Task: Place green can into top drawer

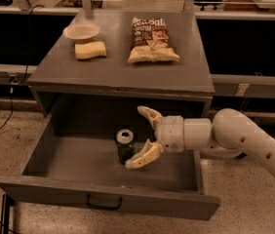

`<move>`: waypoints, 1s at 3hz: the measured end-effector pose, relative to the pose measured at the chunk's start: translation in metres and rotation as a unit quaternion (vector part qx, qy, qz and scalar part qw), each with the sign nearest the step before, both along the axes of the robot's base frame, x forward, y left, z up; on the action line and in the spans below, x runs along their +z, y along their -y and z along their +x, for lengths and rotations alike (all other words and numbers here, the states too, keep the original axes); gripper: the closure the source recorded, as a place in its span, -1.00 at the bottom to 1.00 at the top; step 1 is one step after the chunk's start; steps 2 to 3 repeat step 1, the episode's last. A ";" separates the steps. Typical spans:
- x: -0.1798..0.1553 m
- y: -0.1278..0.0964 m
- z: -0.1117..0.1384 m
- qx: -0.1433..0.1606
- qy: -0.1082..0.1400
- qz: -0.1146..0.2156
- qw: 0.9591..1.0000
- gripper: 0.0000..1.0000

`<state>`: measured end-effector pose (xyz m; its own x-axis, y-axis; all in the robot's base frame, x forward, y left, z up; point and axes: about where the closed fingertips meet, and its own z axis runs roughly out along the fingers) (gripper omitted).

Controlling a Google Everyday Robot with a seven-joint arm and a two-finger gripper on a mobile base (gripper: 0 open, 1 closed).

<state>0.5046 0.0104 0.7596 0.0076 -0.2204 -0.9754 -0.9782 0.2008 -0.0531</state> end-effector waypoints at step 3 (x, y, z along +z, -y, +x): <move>0.001 0.007 -0.002 -0.005 0.001 -0.001 1.000 -1.00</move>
Offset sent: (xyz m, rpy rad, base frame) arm 0.0000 0.0000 0.0000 0.0000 0.0000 0.0000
